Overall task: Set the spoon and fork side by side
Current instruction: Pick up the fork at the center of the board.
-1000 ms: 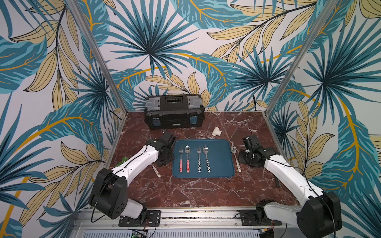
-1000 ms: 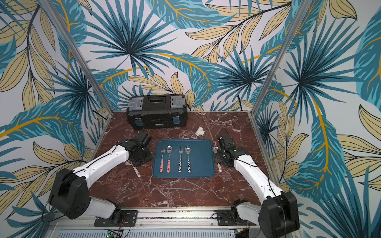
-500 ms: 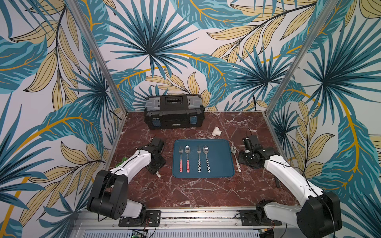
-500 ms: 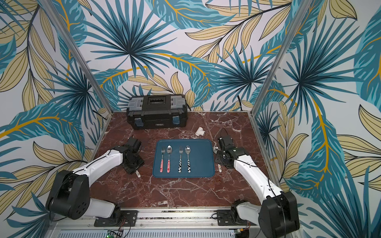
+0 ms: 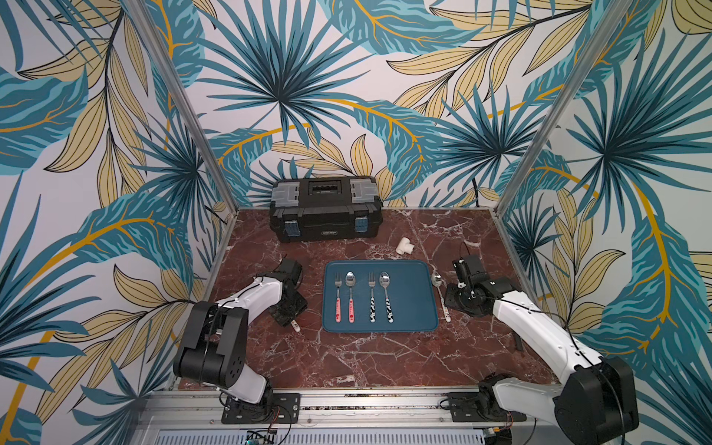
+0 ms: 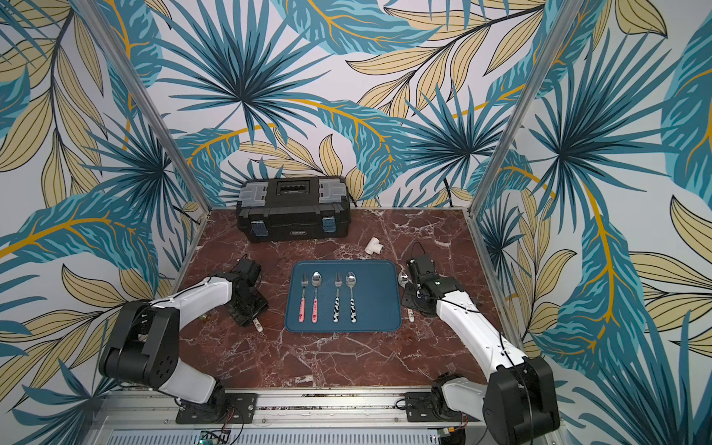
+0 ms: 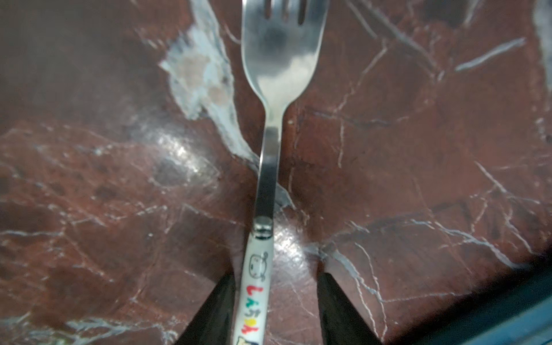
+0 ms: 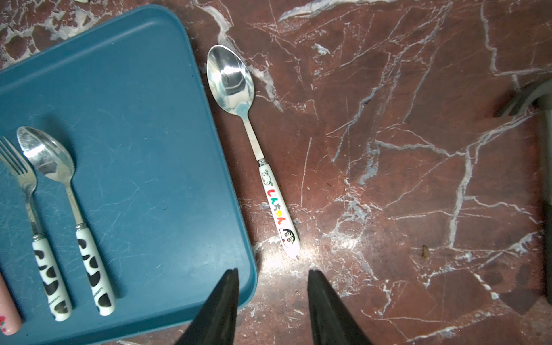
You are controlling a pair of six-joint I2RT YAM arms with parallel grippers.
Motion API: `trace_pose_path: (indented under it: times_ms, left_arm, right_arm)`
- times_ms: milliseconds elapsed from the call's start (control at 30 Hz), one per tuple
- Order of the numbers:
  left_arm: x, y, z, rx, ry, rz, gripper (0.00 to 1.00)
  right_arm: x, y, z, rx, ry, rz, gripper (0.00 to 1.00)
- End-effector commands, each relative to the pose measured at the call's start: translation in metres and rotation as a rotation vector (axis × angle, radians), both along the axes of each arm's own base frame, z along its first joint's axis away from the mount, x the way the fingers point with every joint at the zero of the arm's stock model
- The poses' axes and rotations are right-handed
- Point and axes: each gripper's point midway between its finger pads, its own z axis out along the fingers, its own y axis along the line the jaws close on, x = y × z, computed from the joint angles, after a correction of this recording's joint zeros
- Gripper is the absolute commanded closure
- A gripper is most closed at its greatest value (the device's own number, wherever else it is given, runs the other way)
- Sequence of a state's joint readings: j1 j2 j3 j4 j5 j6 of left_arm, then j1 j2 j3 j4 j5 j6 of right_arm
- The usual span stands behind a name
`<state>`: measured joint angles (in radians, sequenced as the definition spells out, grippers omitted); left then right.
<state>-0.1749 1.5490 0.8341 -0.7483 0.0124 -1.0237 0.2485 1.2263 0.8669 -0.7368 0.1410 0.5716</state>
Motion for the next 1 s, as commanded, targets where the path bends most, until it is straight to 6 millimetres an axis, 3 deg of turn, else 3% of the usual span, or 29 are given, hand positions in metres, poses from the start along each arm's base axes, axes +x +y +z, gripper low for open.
trace_pose_path:
  times_ms: [0,200,367,467,533,633,800,967]
  left_arm:
    - [-0.008,0.002,-0.015,0.001,0.048,-0.021,0.52]
    - [-0.013,0.005,-0.017,0.008,0.048,-0.012,0.85]
    - [-0.015,0.001,-0.022,-0.017,0.036,-0.022,0.95]
    - [-0.006,-0.006,-0.018,-0.048,-0.008,-0.051,1.0]
    - [0.003,-0.012,-0.007,-0.045,-0.047,-0.092,1.0]
    - [0.019,-0.023,0.025,0.029,-0.116,-0.194,1.0]
    - [0.045,-0.078,0.083,0.07,-0.246,-0.399,1.0]
    - [0.057,-0.177,0.114,0.008,-0.297,-0.657,1.0]
  right_arm:
    - [-0.004,-0.002,-0.005,-0.003,0.013,-0.006,0.55]
    - [-0.006,-0.002,-0.006,-0.004,0.018,-0.008,0.55]
    - [-0.004,-0.001,-0.006,0.0,0.017,-0.009,0.55]
    - [-0.004,-0.001,-0.007,-0.001,0.019,-0.01,0.55]
    - [-0.003,-0.002,-0.007,-0.01,0.021,-0.01,0.55]
    - [-0.003,-0.006,-0.008,-0.031,0.026,-0.016,0.55]
    - [-0.003,-0.012,-0.012,-0.07,0.042,-0.034,0.55]
    - [-0.002,-0.024,-0.016,-0.095,0.051,-0.083,0.55]
